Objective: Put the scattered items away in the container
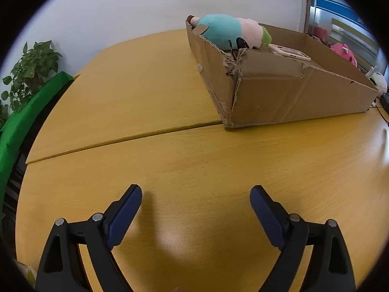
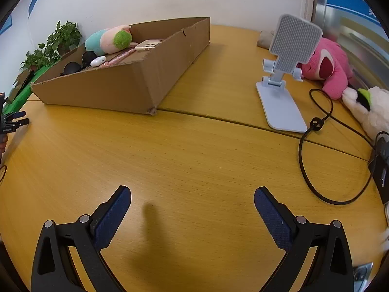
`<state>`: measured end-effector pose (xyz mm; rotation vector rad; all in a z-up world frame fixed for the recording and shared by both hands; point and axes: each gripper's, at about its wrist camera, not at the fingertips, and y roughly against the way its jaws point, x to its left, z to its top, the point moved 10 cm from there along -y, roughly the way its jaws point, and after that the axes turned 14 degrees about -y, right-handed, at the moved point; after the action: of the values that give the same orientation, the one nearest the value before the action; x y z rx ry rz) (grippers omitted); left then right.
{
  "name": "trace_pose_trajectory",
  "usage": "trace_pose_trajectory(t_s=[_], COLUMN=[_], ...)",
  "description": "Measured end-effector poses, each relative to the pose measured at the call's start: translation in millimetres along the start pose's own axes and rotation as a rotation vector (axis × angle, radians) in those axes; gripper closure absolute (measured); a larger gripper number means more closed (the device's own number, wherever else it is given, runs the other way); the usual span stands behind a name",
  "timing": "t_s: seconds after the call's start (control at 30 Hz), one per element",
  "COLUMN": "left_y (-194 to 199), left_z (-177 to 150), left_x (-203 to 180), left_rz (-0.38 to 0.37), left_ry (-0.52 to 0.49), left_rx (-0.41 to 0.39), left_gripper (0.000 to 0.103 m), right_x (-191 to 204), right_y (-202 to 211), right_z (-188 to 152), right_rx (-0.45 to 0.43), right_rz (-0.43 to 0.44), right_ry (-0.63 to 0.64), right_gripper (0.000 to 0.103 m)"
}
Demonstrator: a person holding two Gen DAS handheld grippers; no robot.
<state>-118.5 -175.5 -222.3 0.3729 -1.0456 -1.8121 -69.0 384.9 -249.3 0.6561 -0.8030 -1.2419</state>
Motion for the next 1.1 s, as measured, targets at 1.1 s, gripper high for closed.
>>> trace_pose_trajectory(t_s=[1.1], left_y=[-29], left_z=[13], left_x=[28], left_rz=[-0.07], left_ry=[-0.011], left_rx=[0.015], left_gripper=[0.0], right_x=[-13], right_y=[-17], right_z=[25], right_rx=[0.005], right_rz=[0.028], right_ry=[0.119], right_gripper=[0.0])
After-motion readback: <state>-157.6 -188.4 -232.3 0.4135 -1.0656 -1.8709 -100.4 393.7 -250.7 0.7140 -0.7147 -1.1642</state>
